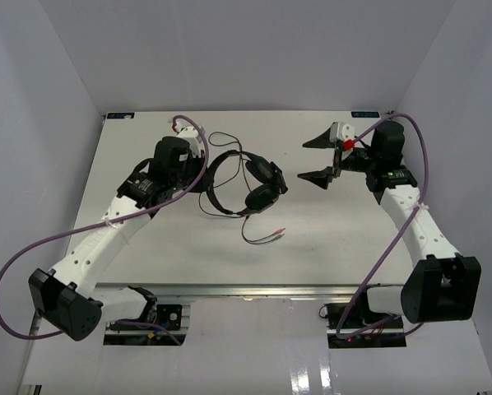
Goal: Wrap the headphones
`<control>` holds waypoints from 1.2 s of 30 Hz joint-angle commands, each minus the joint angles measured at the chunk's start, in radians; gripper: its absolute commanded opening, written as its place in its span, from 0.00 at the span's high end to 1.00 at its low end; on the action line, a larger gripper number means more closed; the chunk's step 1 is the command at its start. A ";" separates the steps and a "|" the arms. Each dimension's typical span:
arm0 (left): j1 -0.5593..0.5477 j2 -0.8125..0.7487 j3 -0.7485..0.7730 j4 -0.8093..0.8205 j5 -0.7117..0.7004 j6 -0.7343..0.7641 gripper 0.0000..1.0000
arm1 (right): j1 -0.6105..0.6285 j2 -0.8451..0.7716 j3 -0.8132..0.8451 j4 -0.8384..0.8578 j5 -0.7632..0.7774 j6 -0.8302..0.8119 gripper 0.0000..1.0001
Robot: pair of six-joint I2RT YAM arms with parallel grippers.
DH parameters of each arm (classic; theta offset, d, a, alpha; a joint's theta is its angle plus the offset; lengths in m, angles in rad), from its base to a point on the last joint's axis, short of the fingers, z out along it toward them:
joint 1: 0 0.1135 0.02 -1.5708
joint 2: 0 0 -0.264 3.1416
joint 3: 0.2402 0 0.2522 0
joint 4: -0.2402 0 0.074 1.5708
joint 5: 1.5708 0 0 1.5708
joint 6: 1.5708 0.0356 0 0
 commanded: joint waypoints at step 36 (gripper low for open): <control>0.004 -0.035 0.469 -0.012 0.061 -0.244 1.00 | 0.611 0.586 -0.155 1.173 0.157 0.950 0.40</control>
